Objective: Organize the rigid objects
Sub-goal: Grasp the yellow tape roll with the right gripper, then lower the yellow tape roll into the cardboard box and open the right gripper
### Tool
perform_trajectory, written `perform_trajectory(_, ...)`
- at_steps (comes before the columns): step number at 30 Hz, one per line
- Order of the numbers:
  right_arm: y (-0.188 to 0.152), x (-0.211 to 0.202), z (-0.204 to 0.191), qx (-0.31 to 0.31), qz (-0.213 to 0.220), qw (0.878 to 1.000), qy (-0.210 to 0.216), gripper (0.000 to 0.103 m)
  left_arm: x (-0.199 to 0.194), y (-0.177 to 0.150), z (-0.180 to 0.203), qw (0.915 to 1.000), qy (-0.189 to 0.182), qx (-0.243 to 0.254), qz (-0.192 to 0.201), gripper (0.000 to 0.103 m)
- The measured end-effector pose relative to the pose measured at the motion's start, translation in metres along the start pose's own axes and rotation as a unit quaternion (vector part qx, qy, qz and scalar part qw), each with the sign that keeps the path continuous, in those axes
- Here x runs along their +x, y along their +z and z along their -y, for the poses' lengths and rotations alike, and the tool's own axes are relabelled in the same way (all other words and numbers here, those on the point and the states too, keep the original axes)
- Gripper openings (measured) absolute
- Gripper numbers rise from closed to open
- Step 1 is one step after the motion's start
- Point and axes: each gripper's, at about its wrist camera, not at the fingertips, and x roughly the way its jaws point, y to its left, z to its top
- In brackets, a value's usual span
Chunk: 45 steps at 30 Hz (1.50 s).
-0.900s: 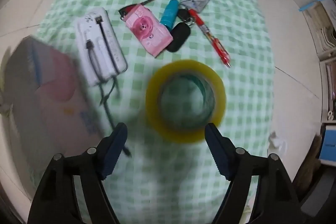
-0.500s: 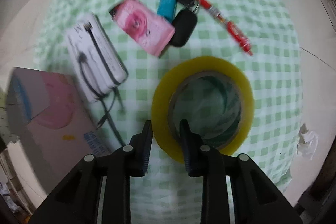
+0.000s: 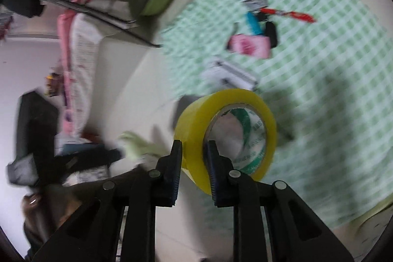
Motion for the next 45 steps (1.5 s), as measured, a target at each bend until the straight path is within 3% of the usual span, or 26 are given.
perform_trajectory(4,-0.032,-0.006,-0.046,-0.047,-0.002,0.999,0.014,0.021,0.006,-0.003,-0.008,0.9996,-0.022,-0.018,-0.005,0.103)
perform_trajectory(6,-0.038,-0.005,-0.056,-0.063,0.000,0.998,0.023,0.021,0.009,-0.008,0.004,0.9985,-0.048,-0.018,-0.019,0.096)
perform_trajectory(8,-0.041,-0.003,-0.067,-0.082,0.002,0.996,0.026,0.021,0.013,-0.014,0.011,0.9983,-0.046,-0.006,-0.036,0.070)
perform_trajectory(10,-0.042,-0.006,-0.075,-0.107,0.013,0.994,0.024,0.005,0.012,-0.013,0.008,0.9995,0.006,0.009,-0.031,0.042)
perform_trajectory(13,-0.044,-0.005,-0.088,-0.137,-0.003,0.990,0.036,0.003,0.017,-0.011,-0.008,0.9984,0.037,-0.017,-0.038,0.041)
perform_trajectory(16,-0.051,0.002,-0.098,-0.174,-0.016,0.984,0.012,0.004,0.017,-0.010,-0.022,0.9967,0.070,-0.031,-0.028,0.041)
perform_trajectory(20,-0.049,0.008,-0.080,-0.148,-0.021,0.988,-0.026,0.004,0.018,-0.009,-0.020,0.9946,0.083,-0.060,-0.015,0.041)
perform_trajectory(26,-0.038,0.014,-0.028,-0.087,-0.022,0.982,-0.167,0.014,0.030,-0.005,-0.036,0.9913,0.036,-0.122,-0.032,0.041)
perform_trajectory(30,-0.031,0.010,0.011,-0.037,-0.025,0.977,-0.207,0.014,0.038,0.006,-0.048,0.9870,0.006,-0.157,-0.034,0.041)
perform_trajectory(34,-0.030,0.005,0.029,-0.027,-0.021,0.974,-0.224,0.015,0.049,0.012,-0.045,0.9859,0.019,-0.163,-0.035,0.041)
perform_trajectory(35,-0.029,0.005,0.031,-0.033,-0.020,0.971,-0.234,0.022,0.051,0.012,-0.042,0.9855,0.021,-0.164,-0.038,0.041)
perform_trajectory(37,-0.021,0.008,0.034,-0.052,-0.017,0.960,-0.275,0.053,0.054,0.012,-0.040,0.9860,0.013,-0.162,-0.038,0.042)
perform_trajectory(38,-0.018,0.012,0.036,-0.067,-0.008,0.951,-0.302,0.077,0.052,0.012,-0.039,0.9867,0.005,-0.159,-0.035,0.043)
perform_trajectory(39,-0.014,0.013,0.038,-0.084,0.004,0.941,-0.326,0.089,0.048,0.012,-0.037,0.9878,-0.006,-0.153,-0.029,0.044)
perform_trajectory(40,-0.010,0.013,0.038,-0.099,0.016,0.931,-0.351,0.090,0.045,0.013,-0.035,0.9892,-0.012,-0.144,-0.025,0.048)
perform_trajectory(42,0.006,0.021,0.039,-0.133,0.019,0.914,-0.382,0.090,0.035,0.012,-0.030,0.9927,-0.015,-0.119,-0.006,0.074)
perform_trajectory(43,0.013,0.026,0.041,-0.148,0.013,0.910,-0.387,0.090,0.027,0.010,-0.026,0.9941,-0.005,-0.108,0.013,0.092)
perform_trajectory(45,0.029,0.044,0.040,-0.197,-0.007,0.893,-0.404,0.090,0.014,0.005,-0.025,0.9948,0.020,-0.090,0.044,0.096)
